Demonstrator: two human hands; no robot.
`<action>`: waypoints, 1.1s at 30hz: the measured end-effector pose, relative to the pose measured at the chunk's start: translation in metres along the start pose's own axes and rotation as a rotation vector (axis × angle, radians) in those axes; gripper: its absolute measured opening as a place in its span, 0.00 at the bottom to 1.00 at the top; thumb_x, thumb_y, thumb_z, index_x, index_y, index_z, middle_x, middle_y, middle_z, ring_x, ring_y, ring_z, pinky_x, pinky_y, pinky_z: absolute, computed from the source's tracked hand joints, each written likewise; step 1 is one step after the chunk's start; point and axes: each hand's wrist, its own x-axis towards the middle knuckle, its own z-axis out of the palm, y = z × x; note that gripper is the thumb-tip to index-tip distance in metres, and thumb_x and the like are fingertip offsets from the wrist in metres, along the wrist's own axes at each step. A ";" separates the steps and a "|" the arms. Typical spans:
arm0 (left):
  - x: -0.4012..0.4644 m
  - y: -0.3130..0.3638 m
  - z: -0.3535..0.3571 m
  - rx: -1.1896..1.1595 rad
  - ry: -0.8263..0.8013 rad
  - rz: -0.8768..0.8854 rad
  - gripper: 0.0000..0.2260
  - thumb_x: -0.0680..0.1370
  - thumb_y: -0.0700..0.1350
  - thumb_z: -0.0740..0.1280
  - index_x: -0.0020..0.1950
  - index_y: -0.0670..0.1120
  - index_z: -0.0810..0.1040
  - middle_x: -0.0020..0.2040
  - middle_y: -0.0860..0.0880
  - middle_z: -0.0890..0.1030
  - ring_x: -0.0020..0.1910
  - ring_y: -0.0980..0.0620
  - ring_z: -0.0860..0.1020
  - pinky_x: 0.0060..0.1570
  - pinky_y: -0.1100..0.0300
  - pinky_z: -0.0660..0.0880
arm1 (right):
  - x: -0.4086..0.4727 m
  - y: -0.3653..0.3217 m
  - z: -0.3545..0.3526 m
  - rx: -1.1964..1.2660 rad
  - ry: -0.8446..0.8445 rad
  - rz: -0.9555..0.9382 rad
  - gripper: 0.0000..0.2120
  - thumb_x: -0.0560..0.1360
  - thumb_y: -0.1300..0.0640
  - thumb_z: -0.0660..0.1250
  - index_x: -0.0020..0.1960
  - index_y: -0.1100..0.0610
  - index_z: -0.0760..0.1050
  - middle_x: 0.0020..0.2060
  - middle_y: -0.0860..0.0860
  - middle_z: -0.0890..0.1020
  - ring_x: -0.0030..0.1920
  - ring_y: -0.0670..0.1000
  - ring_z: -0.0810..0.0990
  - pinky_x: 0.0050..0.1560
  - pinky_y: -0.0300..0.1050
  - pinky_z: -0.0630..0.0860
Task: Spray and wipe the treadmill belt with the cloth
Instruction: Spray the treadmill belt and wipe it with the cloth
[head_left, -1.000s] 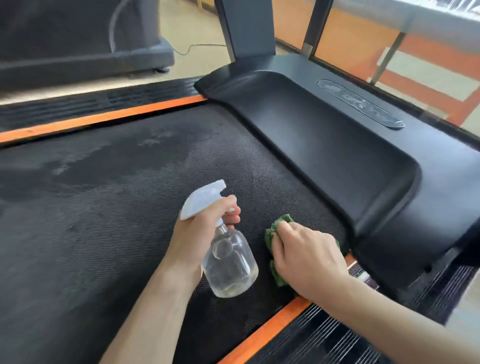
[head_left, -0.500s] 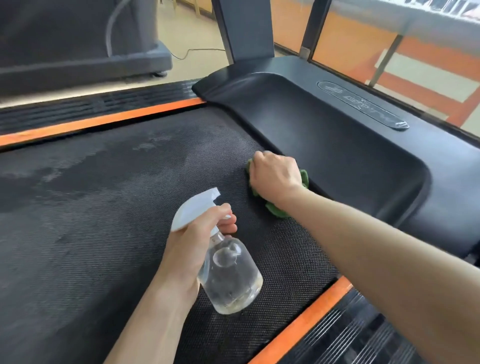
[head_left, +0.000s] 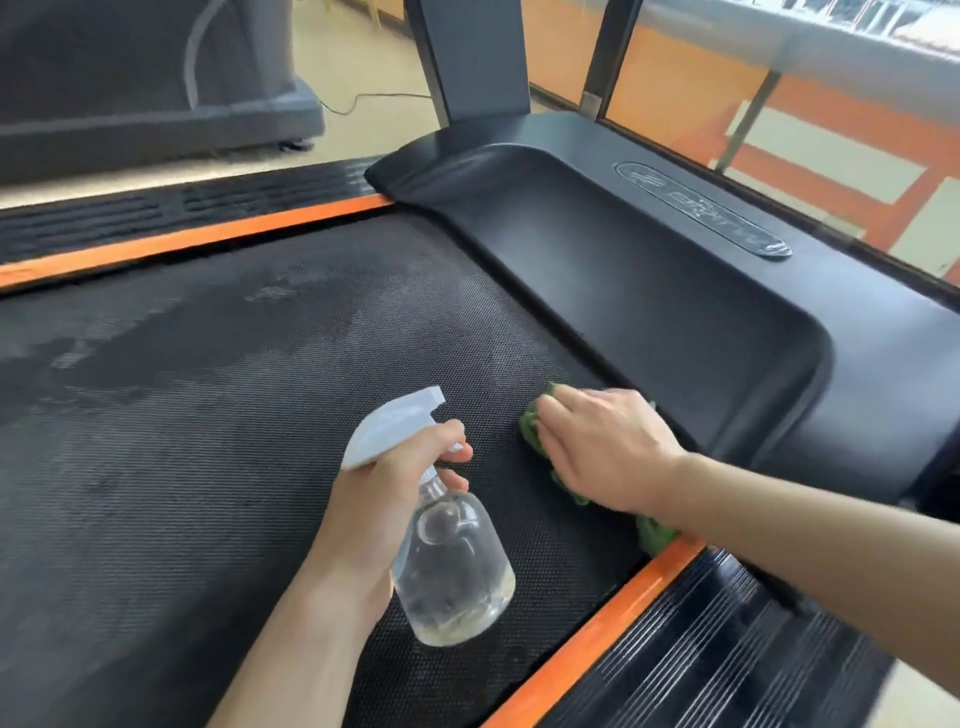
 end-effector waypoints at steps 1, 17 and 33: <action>0.001 -0.001 0.000 0.004 0.004 0.001 0.10 0.77 0.48 0.74 0.49 0.41 0.86 0.47 0.51 0.88 0.39 0.56 0.84 0.44 0.54 0.79 | 0.014 0.007 0.006 -0.019 0.045 -0.026 0.13 0.80 0.50 0.53 0.43 0.54 0.70 0.38 0.51 0.76 0.36 0.58 0.79 0.31 0.51 0.73; -0.001 0.001 -0.005 0.002 0.009 -0.008 0.08 0.78 0.48 0.72 0.42 0.46 0.83 0.48 0.50 0.88 0.40 0.57 0.84 0.47 0.54 0.79 | 0.002 0.036 0.001 -0.255 -0.146 0.320 0.08 0.79 0.54 0.59 0.51 0.55 0.75 0.47 0.54 0.79 0.47 0.57 0.80 0.43 0.49 0.72; 0.006 -0.005 -0.006 0.004 0.004 -0.001 0.07 0.75 0.48 0.75 0.40 0.46 0.84 0.48 0.49 0.89 0.37 0.57 0.84 0.43 0.54 0.78 | 0.129 0.037 0.030 -0.121 -0.042 0.360 0.13 0.81 0.56 0.54 0.55 0.56 0.77 0.53 0.55 0.80 0.54 0.59 0.80 0.42 0.49 0.65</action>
